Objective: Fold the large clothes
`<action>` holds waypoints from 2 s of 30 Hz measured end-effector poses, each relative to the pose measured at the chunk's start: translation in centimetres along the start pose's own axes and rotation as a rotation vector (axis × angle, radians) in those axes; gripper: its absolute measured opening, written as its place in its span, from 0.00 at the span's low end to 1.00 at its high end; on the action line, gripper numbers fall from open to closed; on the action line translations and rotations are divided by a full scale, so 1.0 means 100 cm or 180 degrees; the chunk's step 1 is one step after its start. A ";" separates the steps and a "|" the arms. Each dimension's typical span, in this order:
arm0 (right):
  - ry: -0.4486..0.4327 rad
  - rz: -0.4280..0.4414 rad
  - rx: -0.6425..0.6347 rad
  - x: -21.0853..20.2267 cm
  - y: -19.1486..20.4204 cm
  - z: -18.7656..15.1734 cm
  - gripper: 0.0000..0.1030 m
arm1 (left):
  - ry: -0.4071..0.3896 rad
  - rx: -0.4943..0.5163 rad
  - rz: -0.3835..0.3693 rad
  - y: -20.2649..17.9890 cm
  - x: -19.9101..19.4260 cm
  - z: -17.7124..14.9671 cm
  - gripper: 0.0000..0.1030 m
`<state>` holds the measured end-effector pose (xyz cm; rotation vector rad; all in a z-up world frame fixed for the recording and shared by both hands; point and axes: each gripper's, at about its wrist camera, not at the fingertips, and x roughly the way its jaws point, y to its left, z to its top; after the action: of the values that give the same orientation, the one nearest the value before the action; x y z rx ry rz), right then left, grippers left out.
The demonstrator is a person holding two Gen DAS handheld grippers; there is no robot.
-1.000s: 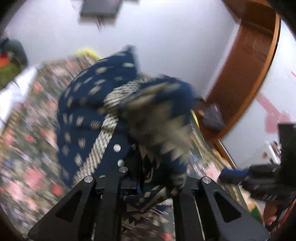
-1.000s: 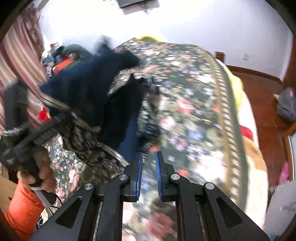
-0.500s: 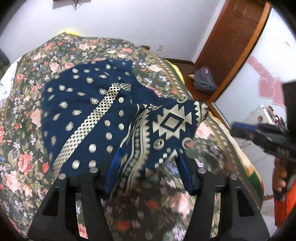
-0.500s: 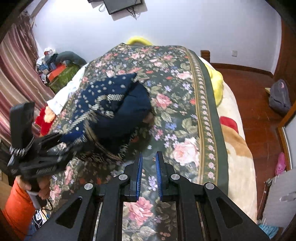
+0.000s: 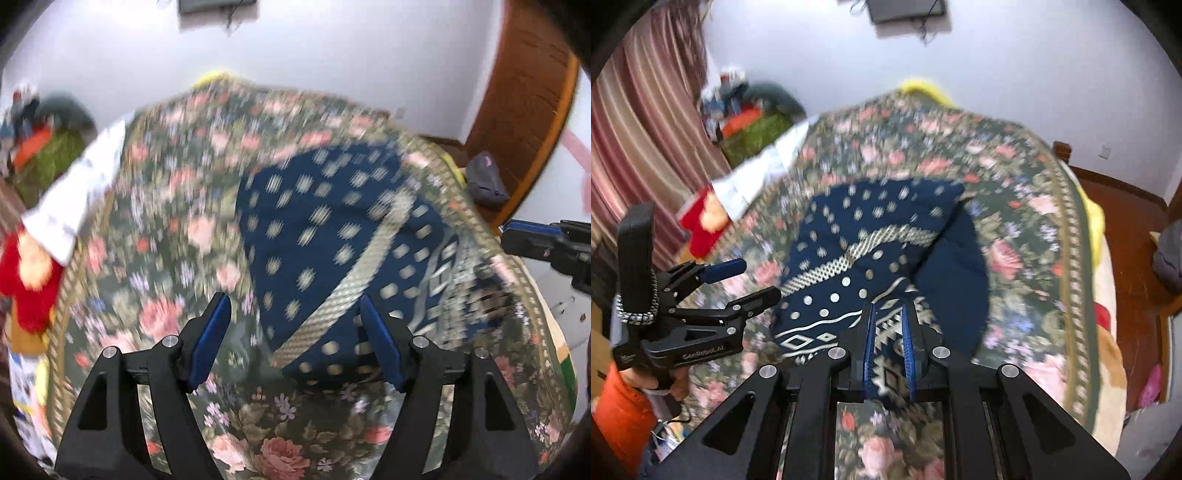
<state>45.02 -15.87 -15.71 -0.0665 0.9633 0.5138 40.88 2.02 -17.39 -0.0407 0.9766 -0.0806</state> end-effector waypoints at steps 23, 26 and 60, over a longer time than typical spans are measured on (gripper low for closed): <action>0.0101 -0.0809 -0.0199 0.047 -0.030 -0.036 0.88 | -0.0006 -0.0328 -0.0557 0.028 0.019 -0.021 0.90; 0.0043 -0.0495 -0.0016 0.037 -0.035 -0.026 0.89 | -0.0072 -0.0290 -0.0527 0.034 0.011 -0.013 0.90; 0.0587 0.1218 0.1071 0.183 -0.064 0.039 0.91 | 0.0467 -0.1450 -0.1973 0.073 0.143 0.029 0.86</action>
<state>59.32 -13.30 -29.19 0.3856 1.2407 0.6971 51.63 8.07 -28.08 -0.7662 1.0845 -0.4334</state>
